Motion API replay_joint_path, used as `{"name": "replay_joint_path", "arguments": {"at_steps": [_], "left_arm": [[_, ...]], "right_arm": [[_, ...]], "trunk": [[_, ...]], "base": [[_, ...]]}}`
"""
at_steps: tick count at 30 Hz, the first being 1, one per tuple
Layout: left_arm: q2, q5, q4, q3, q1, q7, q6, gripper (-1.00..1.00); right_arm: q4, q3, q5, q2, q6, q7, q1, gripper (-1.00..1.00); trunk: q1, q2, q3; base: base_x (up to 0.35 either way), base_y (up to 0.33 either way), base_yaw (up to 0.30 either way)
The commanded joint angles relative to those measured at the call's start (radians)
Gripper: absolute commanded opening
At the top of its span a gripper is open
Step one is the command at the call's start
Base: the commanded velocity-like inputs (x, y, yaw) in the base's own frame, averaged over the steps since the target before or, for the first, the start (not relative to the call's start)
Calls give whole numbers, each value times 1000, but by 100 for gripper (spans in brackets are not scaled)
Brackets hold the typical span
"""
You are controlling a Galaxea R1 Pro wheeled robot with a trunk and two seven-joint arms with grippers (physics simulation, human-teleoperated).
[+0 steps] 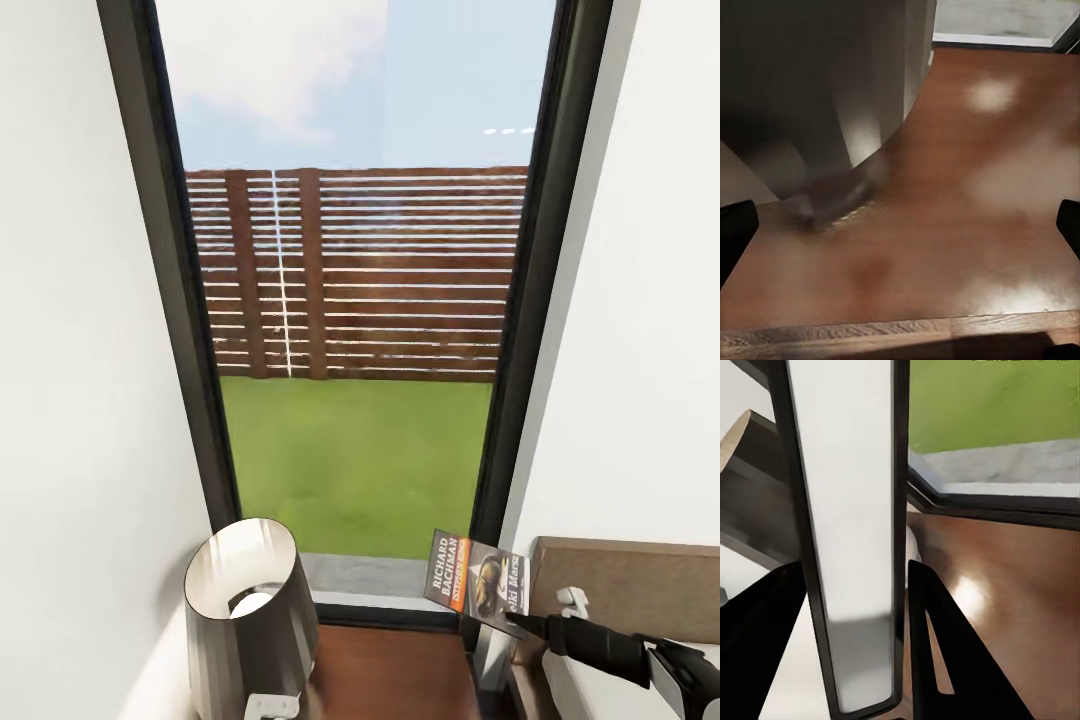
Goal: In the bedroom, move the book from the bed onto either nightstand, and place the two sandals side by side next to the bed.
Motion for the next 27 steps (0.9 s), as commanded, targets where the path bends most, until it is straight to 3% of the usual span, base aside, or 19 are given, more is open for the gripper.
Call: {"name": "replay_joint_path", "arguments": {"at_steps": [1, 23, 27], "left_arm": [[0, 10, 2, -6, -1, -2, -4, 100], [0, 11, 1, -6, -1, -2, -4, 100], [7, 13, -18, -3, 3, -2, 19, 100]], "right_arm": [[0, -7, 3, 0, 11, 4, 0, -100], [0, -10, 3, 0, 11, 3, -1, -100], [-23, -17, 5, 13, 21, -8, 22, -100]], "trunk": [[0, -1, 0], [0, -1, 0], [0, -1, 0]], "base": [[0, 0, 0], [0, 0, 0], [0, 0, 0]]}}
